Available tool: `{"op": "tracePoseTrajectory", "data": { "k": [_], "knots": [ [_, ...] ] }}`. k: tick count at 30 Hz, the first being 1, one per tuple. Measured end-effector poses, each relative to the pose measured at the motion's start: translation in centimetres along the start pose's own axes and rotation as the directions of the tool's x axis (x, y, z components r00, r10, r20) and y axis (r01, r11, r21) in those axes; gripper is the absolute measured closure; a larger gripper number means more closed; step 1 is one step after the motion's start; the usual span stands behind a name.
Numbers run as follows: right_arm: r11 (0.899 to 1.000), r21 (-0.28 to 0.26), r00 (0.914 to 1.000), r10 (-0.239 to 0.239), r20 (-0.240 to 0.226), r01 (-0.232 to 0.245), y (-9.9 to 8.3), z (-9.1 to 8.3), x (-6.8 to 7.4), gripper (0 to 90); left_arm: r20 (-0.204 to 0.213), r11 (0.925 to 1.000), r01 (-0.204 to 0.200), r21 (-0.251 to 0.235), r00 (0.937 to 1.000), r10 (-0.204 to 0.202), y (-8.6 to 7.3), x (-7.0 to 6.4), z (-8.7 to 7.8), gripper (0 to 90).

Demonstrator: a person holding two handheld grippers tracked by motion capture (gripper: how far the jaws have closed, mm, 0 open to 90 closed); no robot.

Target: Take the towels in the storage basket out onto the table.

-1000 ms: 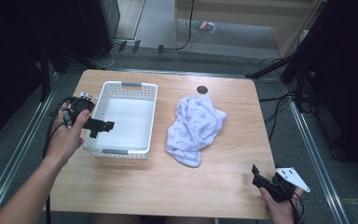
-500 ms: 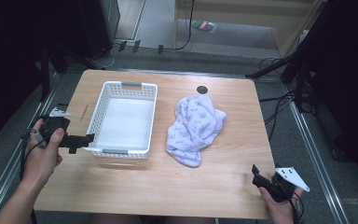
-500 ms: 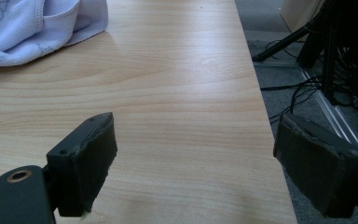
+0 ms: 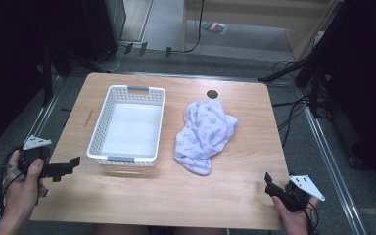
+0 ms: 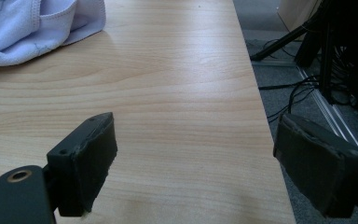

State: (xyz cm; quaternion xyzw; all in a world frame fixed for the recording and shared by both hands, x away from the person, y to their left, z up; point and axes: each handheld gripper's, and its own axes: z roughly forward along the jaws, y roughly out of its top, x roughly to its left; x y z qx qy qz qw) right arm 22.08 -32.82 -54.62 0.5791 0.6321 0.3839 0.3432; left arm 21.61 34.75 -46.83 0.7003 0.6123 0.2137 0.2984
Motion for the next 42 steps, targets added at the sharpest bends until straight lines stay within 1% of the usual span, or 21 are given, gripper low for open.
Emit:
{"op": "tracePoseTrajectory", "data": {
  "k": [3,5,7,9,10,12,13,14,15,17,20,21,23,24,29,30,33,35,36,40,42],
  "knots": [
    [1.000,-0.001,1.0000,-0.001,0.002,0.001,0.0,0.0,0.0,13.7,0.004,0.9998,0.005,-0.017,1.0000,-0.005,-1.6,0.1,0.5,0.0],
    [1.000,0.001,1.0000,-0.002,0.001,0.002,0.0,0.0,0.0,13.7,0.011,0.9991,0.013,-0.039,0.9999,-0.012,-2.8,0.2,1.0,0.0],
    [1.000,0.002,1.0000,0.002,0.003,-0.002,0.0,0.0,0.0,13.7,0.009,0.9968,0.023,-0.076,0.9997,-0.023,-3.9,0.2,1.3,0.0],
    [1.000,0.000,1.0000,0.001,0.004,-0.001,0.0,0.0,0.0,13.7,0.015,0.9918,0.037,-0.122,0.9992,-0.036,-4.8,0.4,1.5,0.0],
    [1.000,0.000,1.0000,0.001,0.005,-0.001,0.0,0.0,0.0,13.7,0.011,0.9867,0.047,-0.155,0.9989,-0.046,-5.3,0.4,1.7,0.0],
    [1.000,0.002,1.0000,0.003,0.006,-0.003,0.0,0.0,0.0,13.8,0.012,0.9794,0.060,-0.193,0.9982,-0.059,-6.1,0.5,2.1,0.0],
    [1.000,0.003,1.0000,0.003,0.007,-0.003,0.0,0.0,0.0,13.8,0.015,0.9773,0.068,-0.200,0.9977,-0.066,-6.3,0.5,2.3,0.0],
    [1.000,0.001,1.0000,0.002,0.008,-0.002,0.0,0.0,0.0,13.8,0.032,0.9769,0.078,-0.199,0.9968,-0.073,-6.6,0.6,2.7,0.0],
    [1.000,0.002,0.9999,0.007,0.011,-0.007,0.0,0.0,0.0,13.8,0.027,0.9778,0.072,-0.197,0.9973,-0.068,-6.7,0.5,2.9,0.0],
    [1.000,0.004,0.9999,0.010,0.009,-0.010,0.0,0.0,0.0,13.8,0.000,0.9784,0.049,-0.201,0.9987,-0.050,-6.9,0.5,3.2,0.0],
    [1.000,-0.003,0.9999,0.011,0.003,-0.011,0.0,0.0,-0.1,13.7,0.005,0.9771,0.058,-0.205,0.9983,-0.058,-7.4,0.6,3.7,0.0],
    [1.000,-0.004,0.9999,0.012,0.000,-0.012,0.0,0.0,-0.1,13.7,0.003,0.9782,0.060,-0.199,0.9981,-0.061,-7.5,0.6,4.0,0.0],
    [1.000,-0.003,0.9999,0.013,-0.001,-0.013,0.0,0.0,-0.1,13.7,-0.002,0.9800,0.050,-0.193,0.9987,-0.051,-7.6,0.5,4.1,0.0],
    [1.000,0.002,0.9999,0.013,-0.005,-0.013,0.0,0.0,-0.2,13.6,0.006,0.9798,0.049,-0.194,0.9988,-0.049,-7.6,0.5,4.1,0.0],
    [1.000,0.000,0.9999,0.012,-0.011,-0.012,0.0,0.0,-0.2,13.7,0.004,0.9802,0.042,-0.193,0.9991,-0.042,-7.6,0.5,4.2,0.0],
    [1.000,-0.001,0.9999,0.011,-0.012,-0.011,0.0,0.0,-0.2,13.6,0.000,0.9818,0.041,-0.185,0.9991,-0.041,-7.6,0.5,4.3,0.0],
    [1.000,-0.006,0.9998,0.011,-0.017,-0.012,-0.1,-0.1,-0.3,13.6,-0.024,0.9821,0.035,-0.185,0.9989,-0.040,-7.6,0.3,4.5,0.0],
    [1.000,-0.006,0.9998,0.013,-0.018,-0.013,-0.1,-0.2,-0.3,13.7,-0.046,0.9836,0.022,-0.179,0.9985,-0.030,-7.6,0.1,4.6,0.0],
    [1.000,-0.008,0.9998,0.011,-0.017,-0.011,-0.1,-0.2,-0.3,13.7,-0.049,0.9839,0.019,-0.178,0.9984,-0.028,-7.6,0.1,4.6,0.0],
    [1.000,-0.007,0.9998,0.011,-0.019,-0.011,-0.1,-0.2,-0.3,13.7,-0.051,0.9843,0.041,-0.172,0.9974,-0.050,-7.6,0.2,4.7,0.0],
    [1.000,-0.007,0.9998,0.007,-0.021,-0.007,-0.1,-0.2,-0.3,13.7,-0.058,0.9849,0.042,-0.168,0.9969,-0.053,-7.5,0.2,4.7,0.0]
  ]
}}
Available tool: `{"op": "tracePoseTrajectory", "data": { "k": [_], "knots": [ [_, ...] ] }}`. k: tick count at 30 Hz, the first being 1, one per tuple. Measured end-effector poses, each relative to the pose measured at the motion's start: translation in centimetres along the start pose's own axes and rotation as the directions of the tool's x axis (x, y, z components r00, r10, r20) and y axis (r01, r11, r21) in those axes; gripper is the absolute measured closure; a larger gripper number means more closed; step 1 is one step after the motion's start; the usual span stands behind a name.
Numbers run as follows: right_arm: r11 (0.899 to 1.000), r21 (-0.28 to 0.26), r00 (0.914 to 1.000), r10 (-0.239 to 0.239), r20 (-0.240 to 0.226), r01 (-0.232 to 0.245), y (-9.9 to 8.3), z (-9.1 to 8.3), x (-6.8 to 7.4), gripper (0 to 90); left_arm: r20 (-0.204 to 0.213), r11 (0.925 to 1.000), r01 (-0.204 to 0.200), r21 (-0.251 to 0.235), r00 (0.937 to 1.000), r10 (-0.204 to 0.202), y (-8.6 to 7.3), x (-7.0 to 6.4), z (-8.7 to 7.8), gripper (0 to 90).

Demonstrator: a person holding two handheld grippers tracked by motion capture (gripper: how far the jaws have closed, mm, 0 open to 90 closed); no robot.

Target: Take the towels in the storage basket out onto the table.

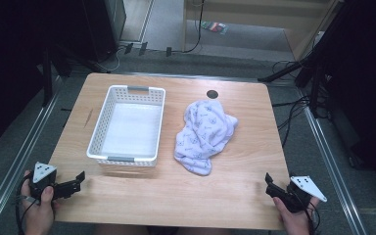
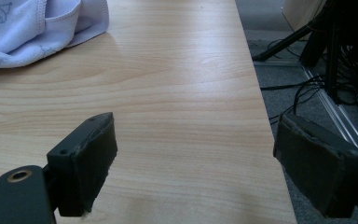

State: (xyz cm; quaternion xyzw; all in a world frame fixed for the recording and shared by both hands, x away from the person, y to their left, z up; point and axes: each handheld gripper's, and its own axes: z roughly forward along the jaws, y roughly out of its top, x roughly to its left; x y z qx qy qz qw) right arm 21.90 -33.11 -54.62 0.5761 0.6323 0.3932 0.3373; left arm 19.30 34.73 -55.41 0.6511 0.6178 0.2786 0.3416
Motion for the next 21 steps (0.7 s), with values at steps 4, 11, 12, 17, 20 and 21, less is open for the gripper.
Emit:
{"op": "tracePoseTrajectory", "data": {
  "k": [4,11,12,17,20,21],
  "knots": [
    [1.000,-0.003,1.0000,0.002,-0.002,-0.002,-0.01,-0.02,0.01,13.7,-0.011,0.9999,-0.005,0.011,0.9999,0.005,0.05,-0.11,0.18,0.0],
    [1.000,-0.006,1.0000,0.004,-0.002,-0.004,-0.01,-0.04,0.00,13.7,-0.016,0.9997,-0.011,0.021,0.9998,0.011,0.10,-0.17,0.22,0.0],
    [1.000,-0.005,1.0000,0.004,-0.002,-0.004,-0.02,-0.04,-0.01,13.7,-0.016,0.9997,-0.012,0.022,0.9998,0.012,0.11,-0.17,0.22,0.0],
    [1.000,-0.005,1.0000,0.002,-0.004,-0.002,-0.01,-0.02,0.00,13.7,-0.012,0.9997,-0.013,0.020,0.9998,0.013,0.09,-0.18,0.23,0.0],
    [1.000,-0.007,1.0000,-0.005,-0.005,0.005,-0.02,-0.04,0.01,13.7,-0.004,0.9997,-0.016,0.020,0.9999,0.016,0.09,-0.17,0.19,0.0],
    [1.000,-0.008,1.0000,-0.005,-0.006,0.005,-0.03,-0.05,0.01,13.7,-0.003,0.9997,-0.018,0.016,0.9998,0.018,0.08,-0.15,0.16,0.0]
  ]
}}
